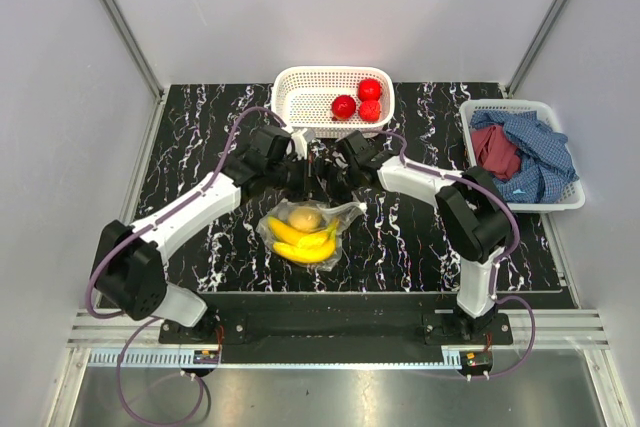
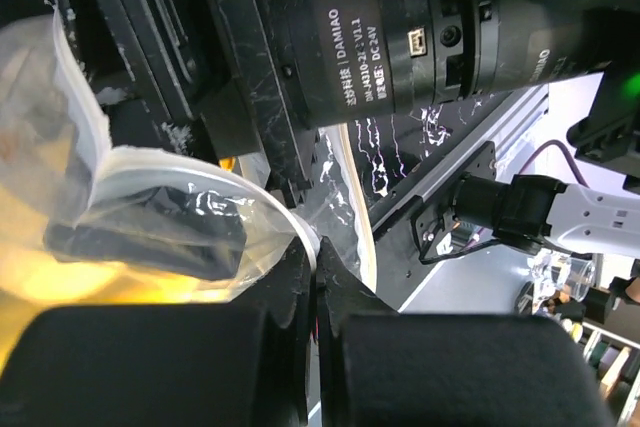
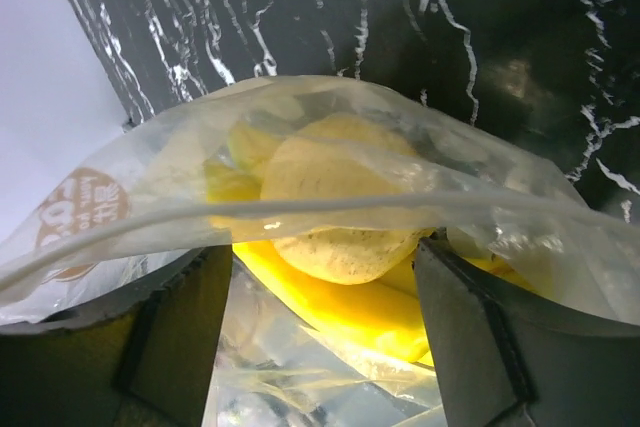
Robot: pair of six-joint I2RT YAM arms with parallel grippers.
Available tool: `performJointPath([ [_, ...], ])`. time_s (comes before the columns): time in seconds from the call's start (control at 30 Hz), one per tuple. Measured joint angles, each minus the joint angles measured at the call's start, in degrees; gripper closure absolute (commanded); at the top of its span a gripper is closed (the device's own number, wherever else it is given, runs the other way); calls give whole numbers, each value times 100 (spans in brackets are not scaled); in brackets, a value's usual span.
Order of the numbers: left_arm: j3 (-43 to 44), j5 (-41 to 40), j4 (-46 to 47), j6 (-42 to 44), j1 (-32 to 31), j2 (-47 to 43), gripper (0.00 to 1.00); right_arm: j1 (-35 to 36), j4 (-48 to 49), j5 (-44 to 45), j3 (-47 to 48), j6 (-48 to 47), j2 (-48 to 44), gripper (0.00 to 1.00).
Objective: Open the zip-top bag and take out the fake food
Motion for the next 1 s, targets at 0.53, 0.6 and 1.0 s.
performJointPath([
  [0.53,-46,282,339,149,0,365,100,297,-382,450,153,120,522,19],
  [0.6,-46,304,334,175,0,391,100,337,-407,442,199,50,601,33],
  [1.0,-46,514,328,212,286,387,100,343,-634,470,278,-450,356,73],
])
